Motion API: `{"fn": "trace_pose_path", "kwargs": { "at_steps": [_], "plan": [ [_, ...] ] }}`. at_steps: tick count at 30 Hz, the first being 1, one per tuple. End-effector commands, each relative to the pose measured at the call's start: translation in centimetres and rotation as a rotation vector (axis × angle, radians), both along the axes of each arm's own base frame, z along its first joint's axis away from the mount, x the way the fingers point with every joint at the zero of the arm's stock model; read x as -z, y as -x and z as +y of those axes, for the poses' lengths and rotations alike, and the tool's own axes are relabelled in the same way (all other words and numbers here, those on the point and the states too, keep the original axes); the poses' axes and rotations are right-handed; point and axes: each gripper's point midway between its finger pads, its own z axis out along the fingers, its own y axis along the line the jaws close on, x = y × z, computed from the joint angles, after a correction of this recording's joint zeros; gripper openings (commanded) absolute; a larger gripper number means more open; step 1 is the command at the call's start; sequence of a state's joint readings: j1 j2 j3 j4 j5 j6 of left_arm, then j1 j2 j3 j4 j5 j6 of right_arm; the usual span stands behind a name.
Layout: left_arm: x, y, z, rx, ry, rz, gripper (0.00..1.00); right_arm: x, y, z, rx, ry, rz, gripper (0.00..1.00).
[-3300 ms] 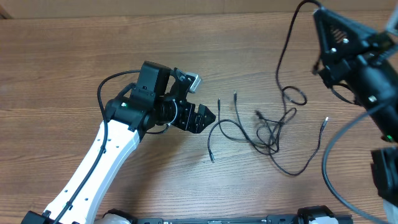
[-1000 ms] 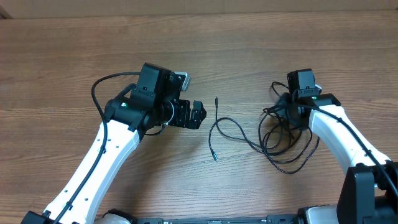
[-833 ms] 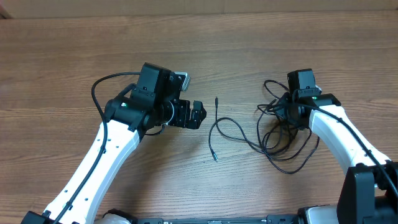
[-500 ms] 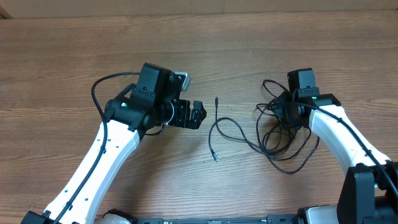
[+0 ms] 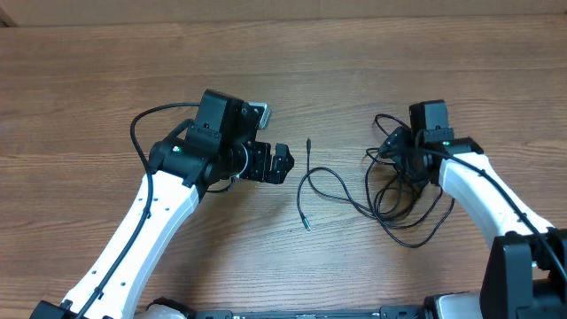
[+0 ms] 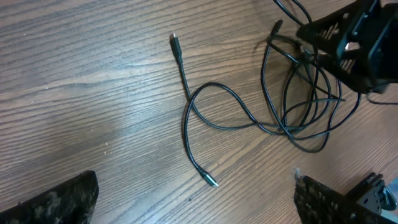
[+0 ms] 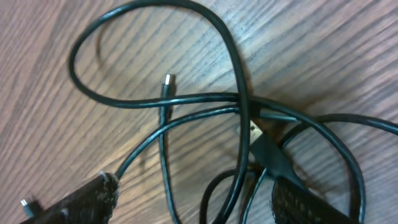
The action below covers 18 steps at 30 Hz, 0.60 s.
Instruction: Untangle cables
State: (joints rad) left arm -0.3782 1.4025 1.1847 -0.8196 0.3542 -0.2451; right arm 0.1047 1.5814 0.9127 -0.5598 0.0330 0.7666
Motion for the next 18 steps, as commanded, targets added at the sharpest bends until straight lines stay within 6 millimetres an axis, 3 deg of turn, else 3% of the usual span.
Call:
{"fn": "trace_pose_path", "kwargs": {
  "at_steps": [1, 3, 5, 6, 8, 10, 11, 13, 17, 18],
  "plan": [
    [-1.1, -0.1, 0.0, -0.013, 0.012, -0.028, 1.0, 1.8, 0.4, -0.4, 0.033, 0.0, 0.011, 0.69],
    [-1.1, -0.1, 0.0, -0.013, 0.012, -0.028, 1.0, 1.6, 0.0, -0.4, 0.034, -0.001, -0.007, 0.51],
    [-1.1, -0.1, 0.0, -0.013, 0.012, -0.028, 1.0, 1.5, -0.4, -0.3, 0.034, -0.004, -0.023, 0.1],
    [-1.1, -0.1, 0.0, -0.013, 0.012, -0.028, 1.0, 1.3, -0.7, -0.3, 0.033, -0.005, -0.036, 0.04],
    [-1.1, -0.1, 0.0, -0.013, 0.012, -0.028, 1.0, 0.7, -1.5, -0.2, 0.006, 0.003, -0.072, 0.04],
    [-1.1, -0.1, 0.0, -0.013, 0.012, -0.028, 1.0, -1.4, -3.0, 0.3, -0.065, 0.009, -0.133, 0.04],
    [-1.1, -0.1, 0.0, -0.013, 0.012, -0.028, 1.0, -3.2, -4.0, 0.8, -0.122, 0.008, -0.185, 0.04],
    [-1.1, -0.1, 0.0, -0.013, 0.012, -0.028, 1.0, -9.0, -6.4, 1.4, -0.19, 0.025, -0.33, 0.04],
    [-1.1, -0.1, 0.0, -0.013, 0.012, -0.028, 1.0, -24.5, -8.9, 1.6, -0.227, 0.066, -0.681, 0.04],
    [-1.1, -0.1, 0.0, -0.013, 0.012, -0.028, 1.0, -27.2, -8.8, 1.6, -0.231, 0.074, -0.739, 0.04]
  ]
}}
